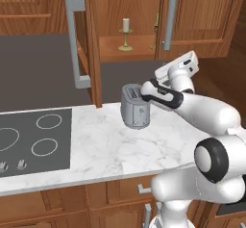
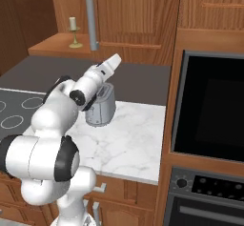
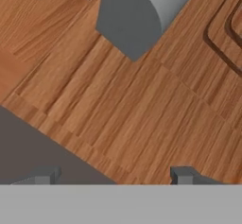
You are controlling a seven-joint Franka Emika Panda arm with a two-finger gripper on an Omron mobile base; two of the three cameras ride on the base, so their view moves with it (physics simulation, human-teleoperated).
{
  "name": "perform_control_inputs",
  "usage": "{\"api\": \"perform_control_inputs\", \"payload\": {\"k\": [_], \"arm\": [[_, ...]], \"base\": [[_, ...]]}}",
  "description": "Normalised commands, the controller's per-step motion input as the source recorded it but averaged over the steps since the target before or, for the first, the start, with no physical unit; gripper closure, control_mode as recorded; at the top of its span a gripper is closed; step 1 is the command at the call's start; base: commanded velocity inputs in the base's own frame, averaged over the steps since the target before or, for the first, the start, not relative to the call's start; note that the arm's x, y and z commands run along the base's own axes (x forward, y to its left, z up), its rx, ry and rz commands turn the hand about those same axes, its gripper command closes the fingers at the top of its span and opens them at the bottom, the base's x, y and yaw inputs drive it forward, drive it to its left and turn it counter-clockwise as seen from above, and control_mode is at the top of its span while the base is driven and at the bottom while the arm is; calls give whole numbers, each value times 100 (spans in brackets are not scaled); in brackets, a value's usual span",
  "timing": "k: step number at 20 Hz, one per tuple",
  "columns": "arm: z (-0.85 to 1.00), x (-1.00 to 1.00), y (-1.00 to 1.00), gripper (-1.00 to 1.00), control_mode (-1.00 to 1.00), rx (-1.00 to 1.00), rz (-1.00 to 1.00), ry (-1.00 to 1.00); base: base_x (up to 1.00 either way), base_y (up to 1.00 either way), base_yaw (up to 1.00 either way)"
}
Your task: Pick the candle and candle from the dining table and place them in the open cabinet. Close the cabinet after placing the objects.
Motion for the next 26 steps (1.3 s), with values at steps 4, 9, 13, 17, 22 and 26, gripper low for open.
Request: {"api": "perform_control_inputs", "payload": {"k": [4, 9, 13, 17, 22, 26], "arm": [[100, -22, -3, -100, -100, 0, 0, 4], [100, -66, 0, -100, -100, 0, -1, 5], [60, -89, 0, -100, -100, 0, -2, 24], [21, -100, 0, -100, -100, 0, -1, 14], [58, -100, 0, -100, -100, 0, 0, 1], [74, -100, 0, -100, -100, 0, 0, 1]], "base": [[0, 0, 0], [0, 0, 0], [0, 0, 0], [0, 0, 0], [0, 0, 0], [0, 0, 0]]}}
